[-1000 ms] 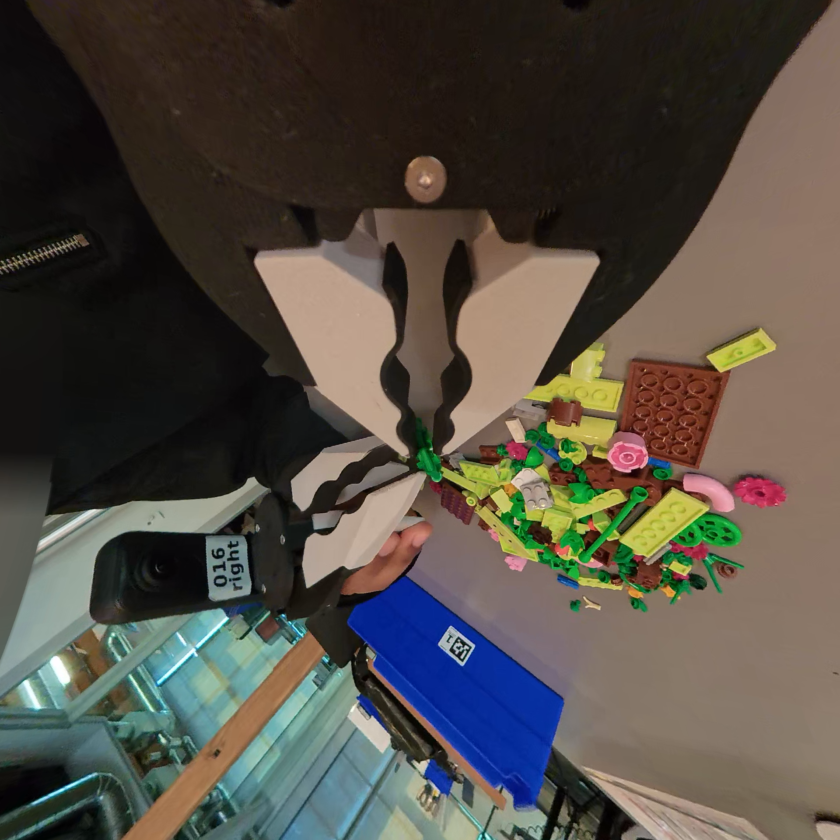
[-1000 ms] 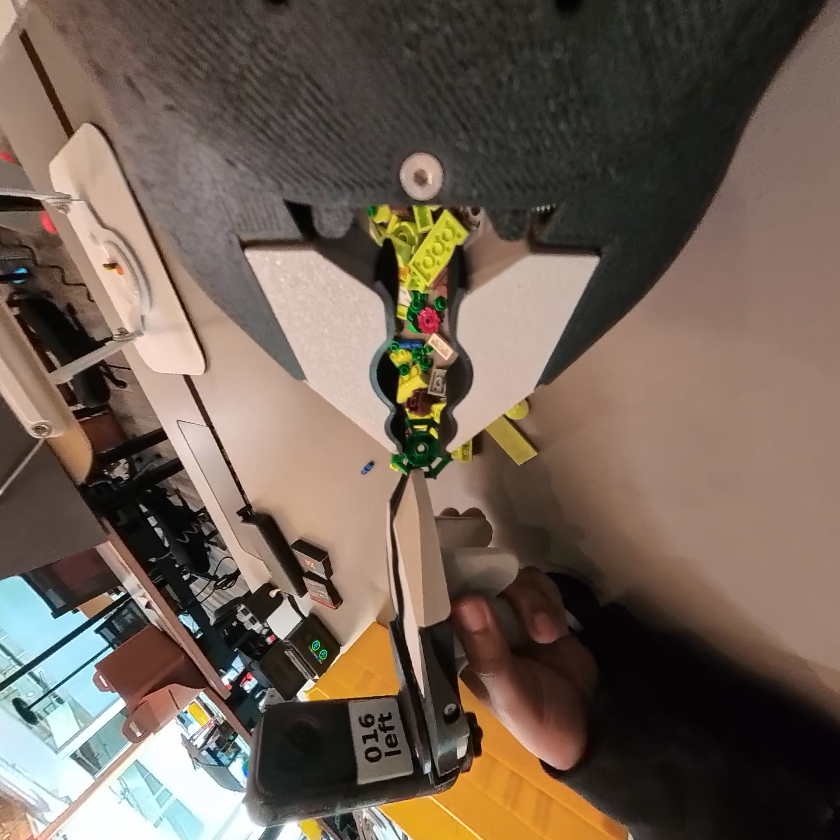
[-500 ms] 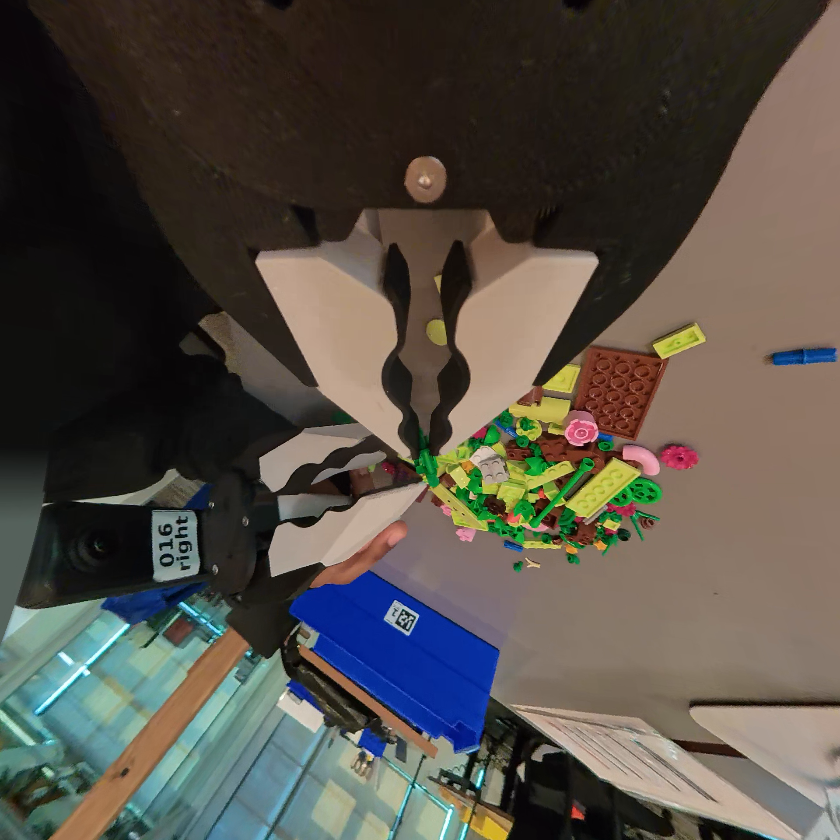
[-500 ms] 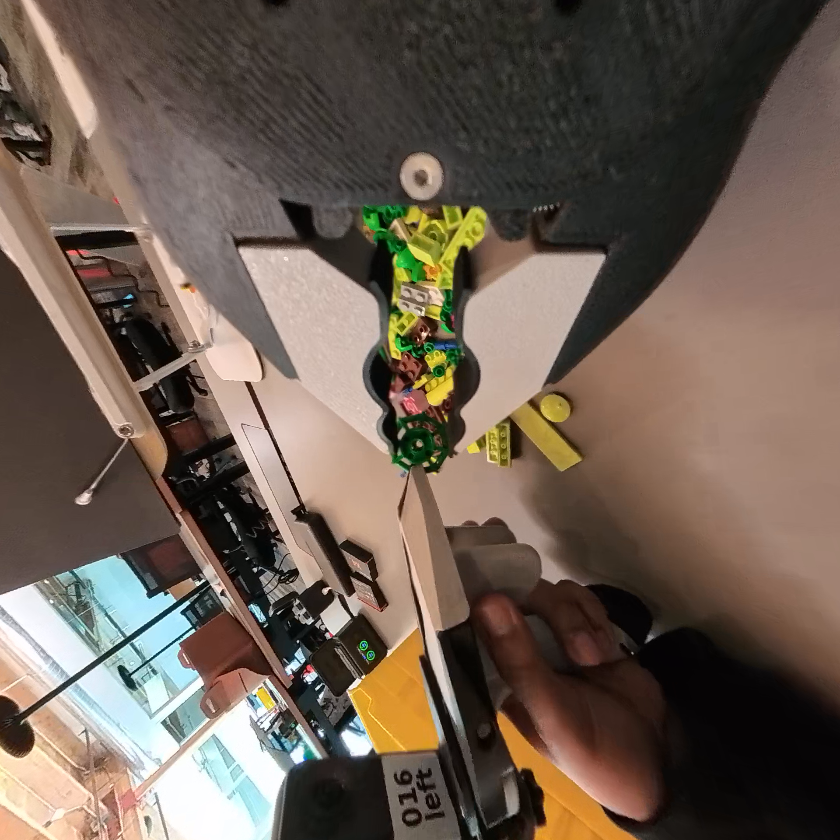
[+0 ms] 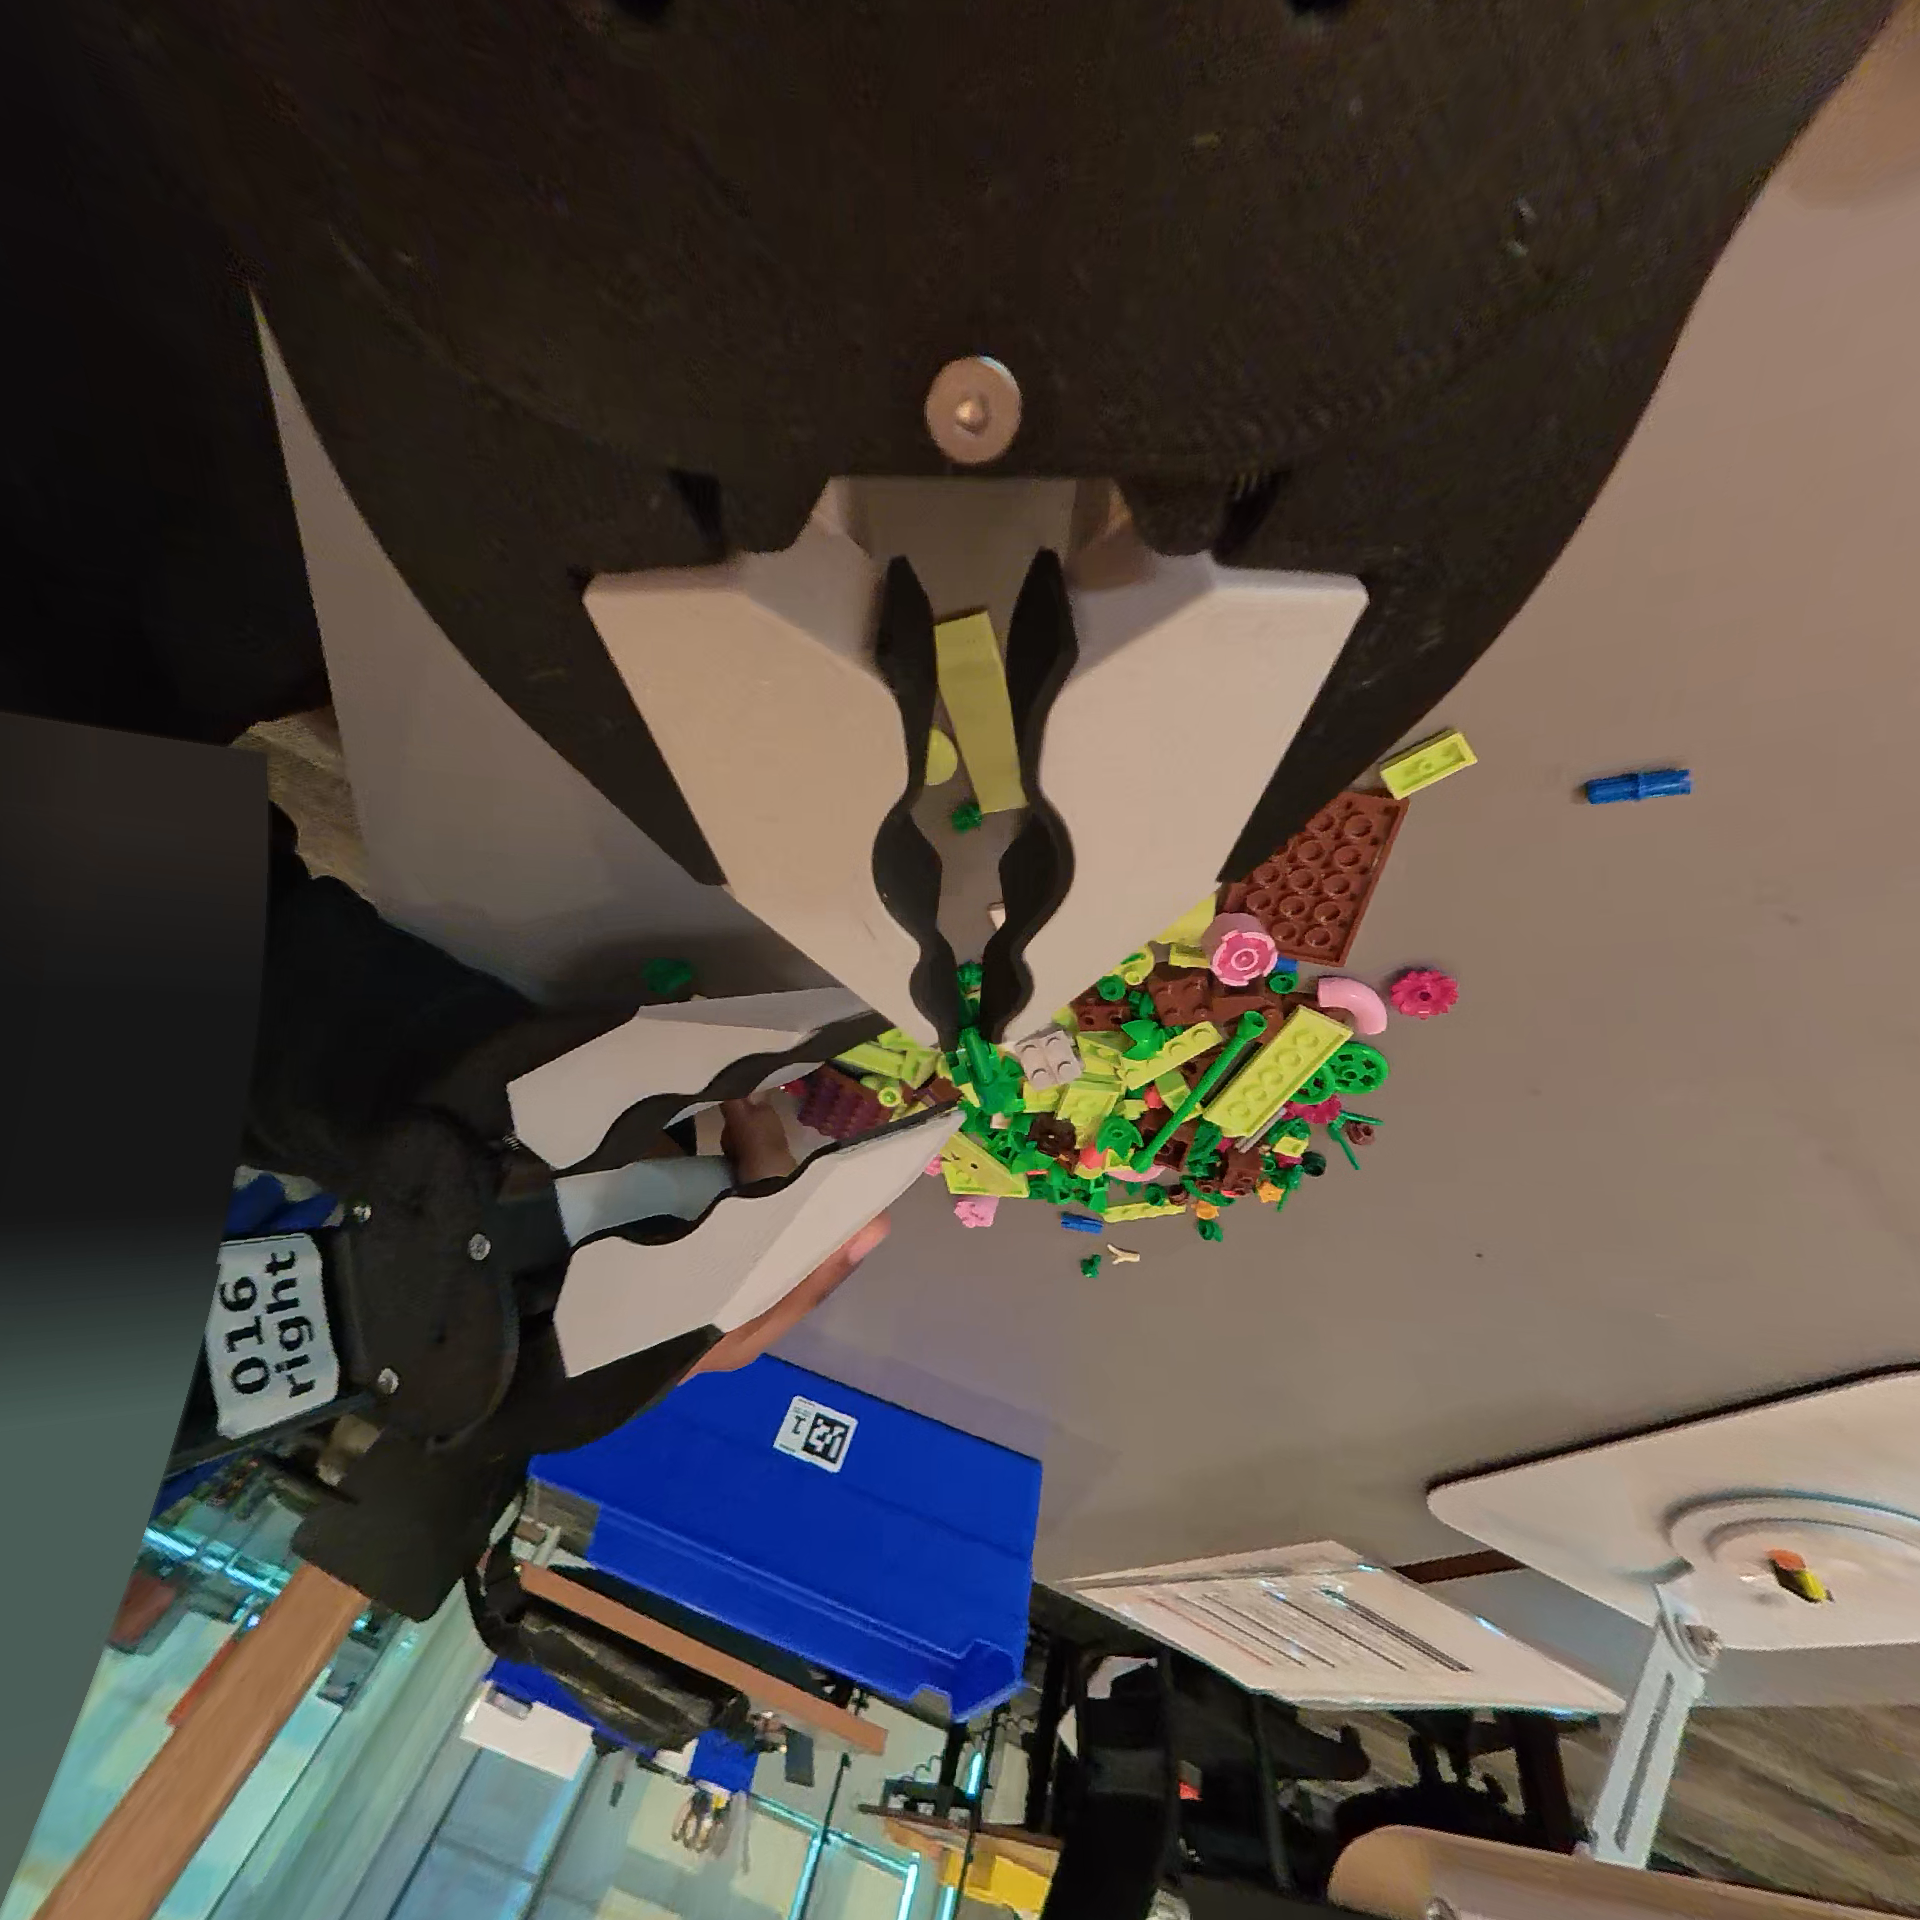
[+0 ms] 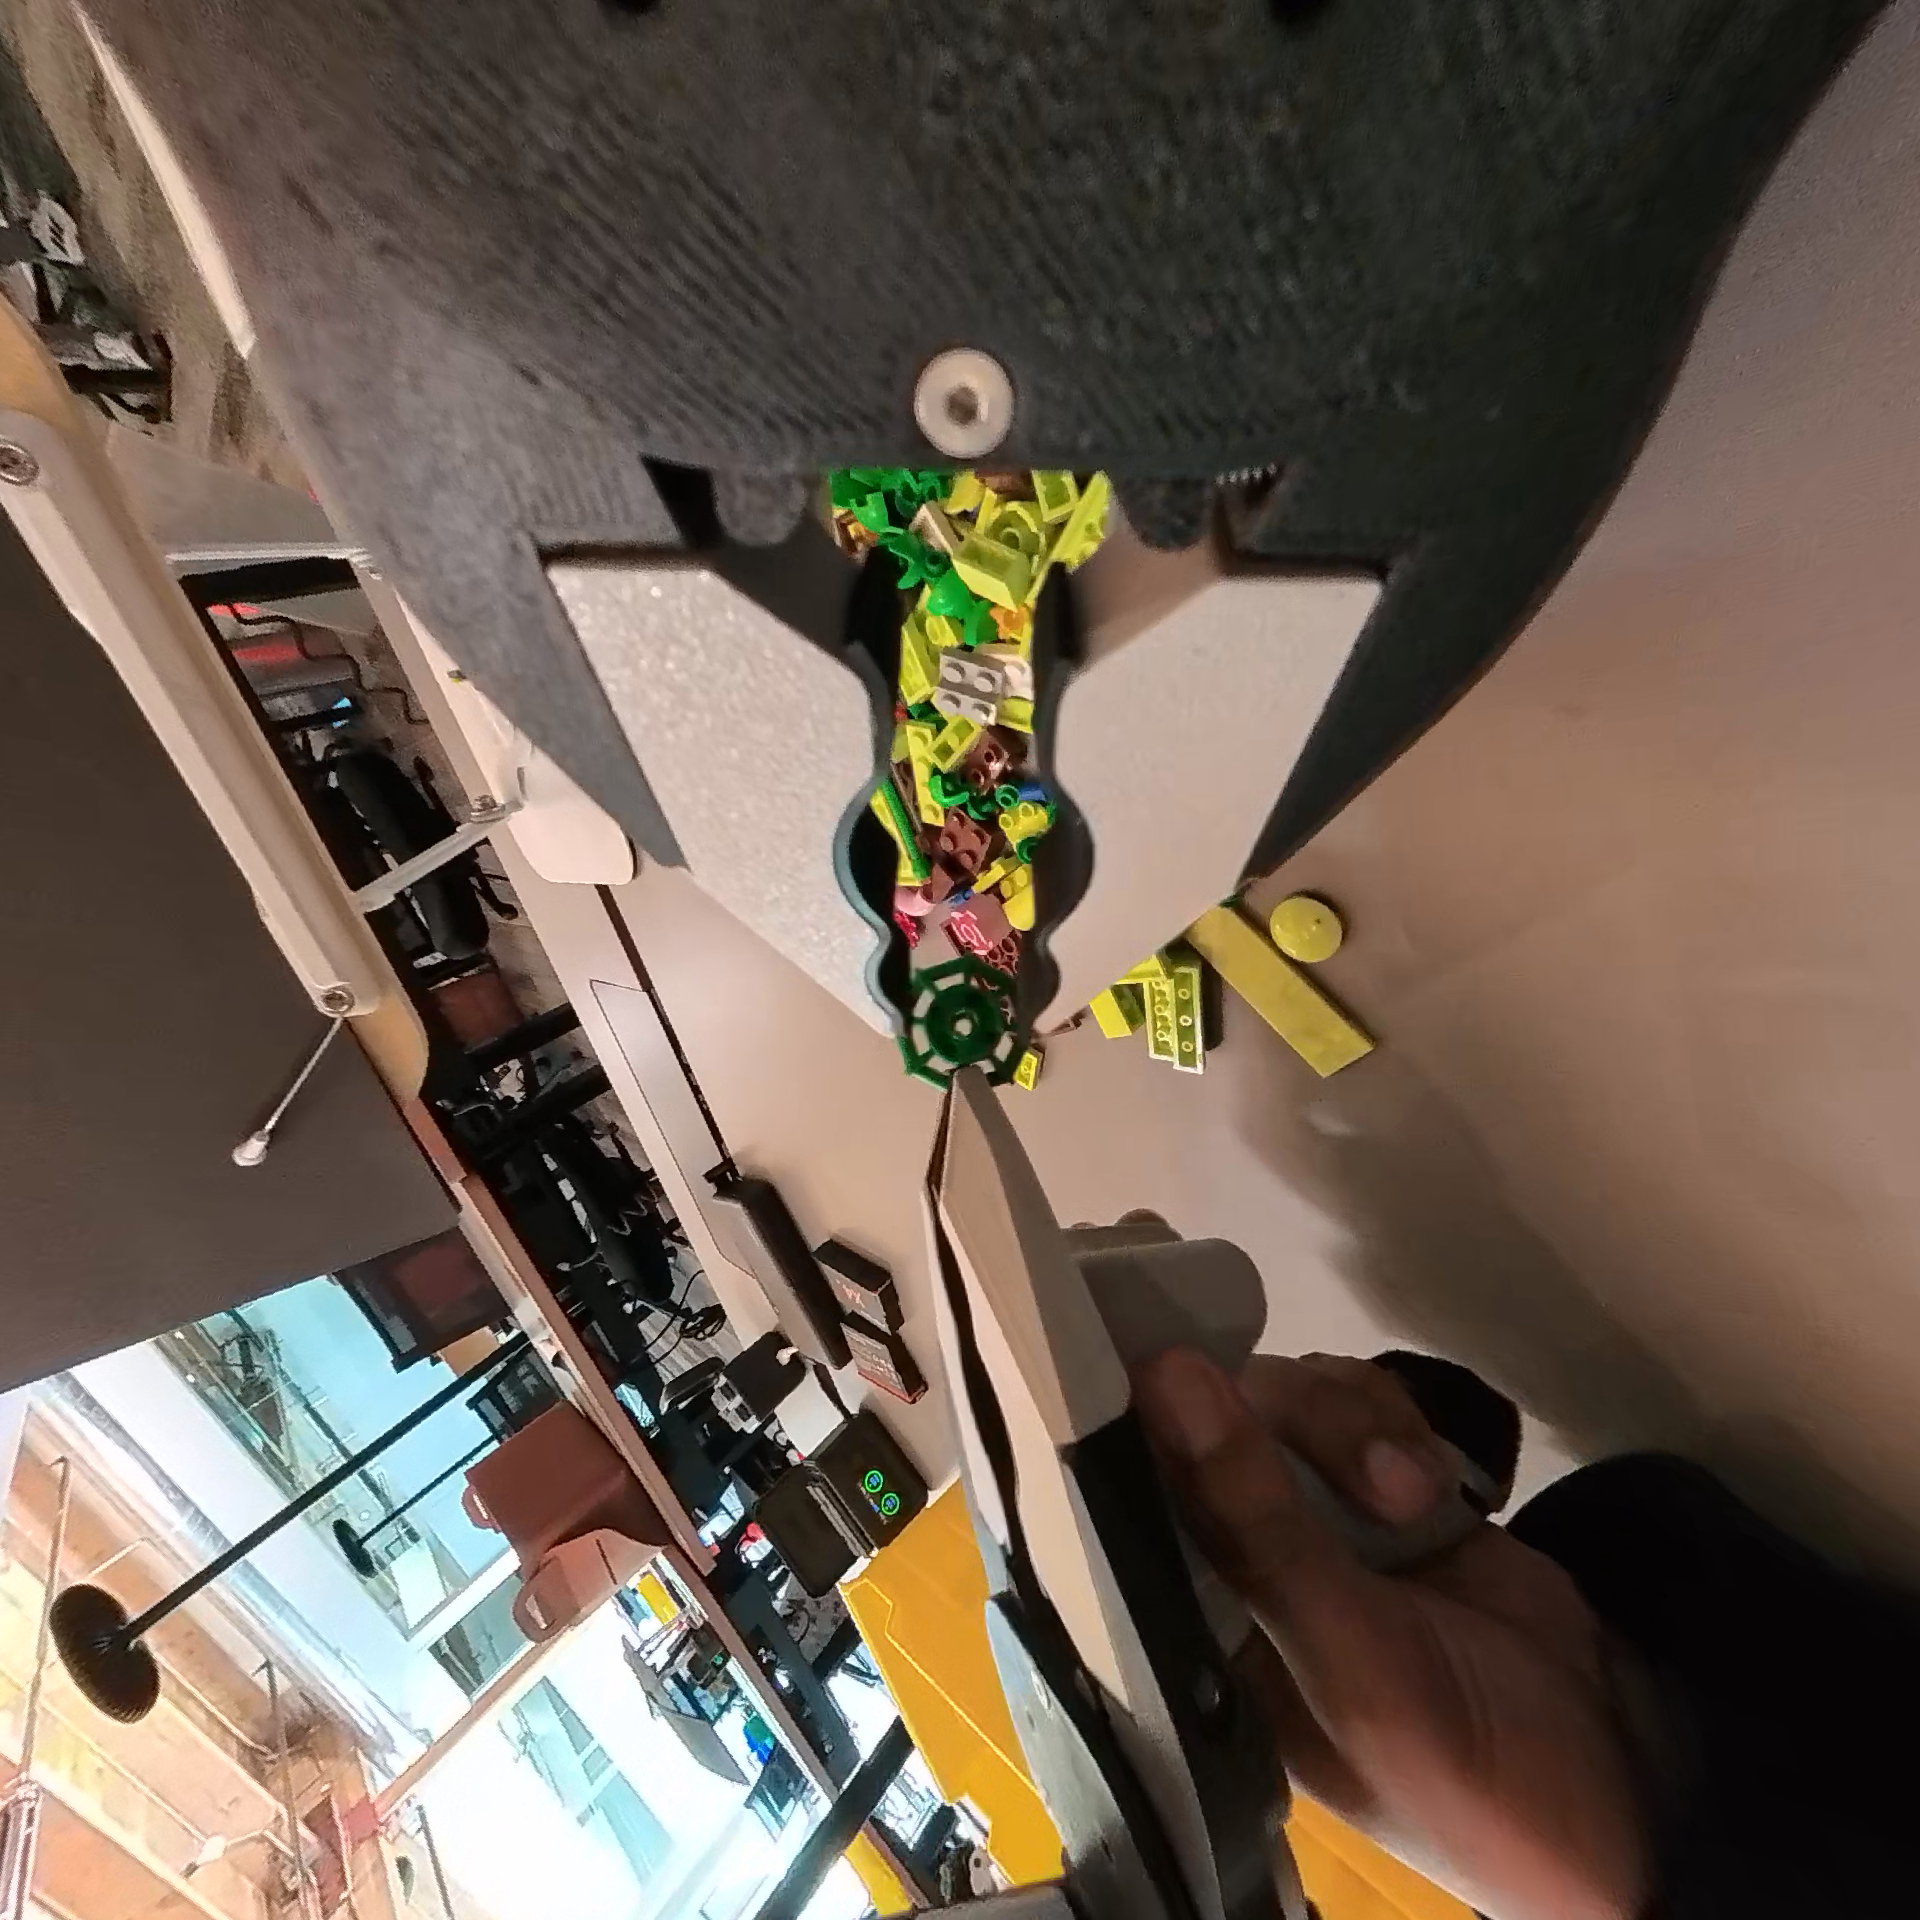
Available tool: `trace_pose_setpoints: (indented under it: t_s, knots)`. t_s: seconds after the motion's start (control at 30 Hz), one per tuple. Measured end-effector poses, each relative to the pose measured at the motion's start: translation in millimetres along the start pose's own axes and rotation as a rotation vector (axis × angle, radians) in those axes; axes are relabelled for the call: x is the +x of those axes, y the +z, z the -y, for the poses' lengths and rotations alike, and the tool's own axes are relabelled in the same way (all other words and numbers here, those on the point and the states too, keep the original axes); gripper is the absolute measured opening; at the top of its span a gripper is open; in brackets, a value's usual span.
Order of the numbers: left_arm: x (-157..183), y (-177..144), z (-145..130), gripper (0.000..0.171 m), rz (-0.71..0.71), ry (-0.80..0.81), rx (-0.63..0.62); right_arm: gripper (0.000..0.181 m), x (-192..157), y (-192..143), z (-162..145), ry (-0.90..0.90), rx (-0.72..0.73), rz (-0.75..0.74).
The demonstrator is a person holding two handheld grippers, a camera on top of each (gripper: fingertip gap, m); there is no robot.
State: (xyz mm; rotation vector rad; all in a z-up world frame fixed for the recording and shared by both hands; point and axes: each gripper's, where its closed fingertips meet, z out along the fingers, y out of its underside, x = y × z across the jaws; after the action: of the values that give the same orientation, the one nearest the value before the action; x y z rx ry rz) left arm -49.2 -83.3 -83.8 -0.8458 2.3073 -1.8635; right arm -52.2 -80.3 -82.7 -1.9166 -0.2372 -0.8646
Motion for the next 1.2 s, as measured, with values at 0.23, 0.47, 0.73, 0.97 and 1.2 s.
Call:
trace_pose_setpoints:
  t_s: [0.23,0.47,0.73,0.97,1.2]
  knots:
    - [3,2,3,0.001,-0.028,-0.068,0.042,0.012,0,-1,0,0.005,0.000,0.002]
    - [0,5,-5,0.001,0.049,0.014,-0.011,0.012,-6,3,-6,-0.083,-0.055,0.001]
    - [6,4,-7,0.000,-0.008,-0.027,-0.028,0.012,-10,-1,-6,-0.187,-0.063,0.009]
    - [8,4,-10,0.000,-0.008,-0.013,-0.050,0.011,-13,1,-11,-0.304,-0.185,-0.026]
    - [7,3,-7,0.000,0.042,0.026,-0.043,0.011,-12,0,-9,-0.298,-0.227,-0.059]
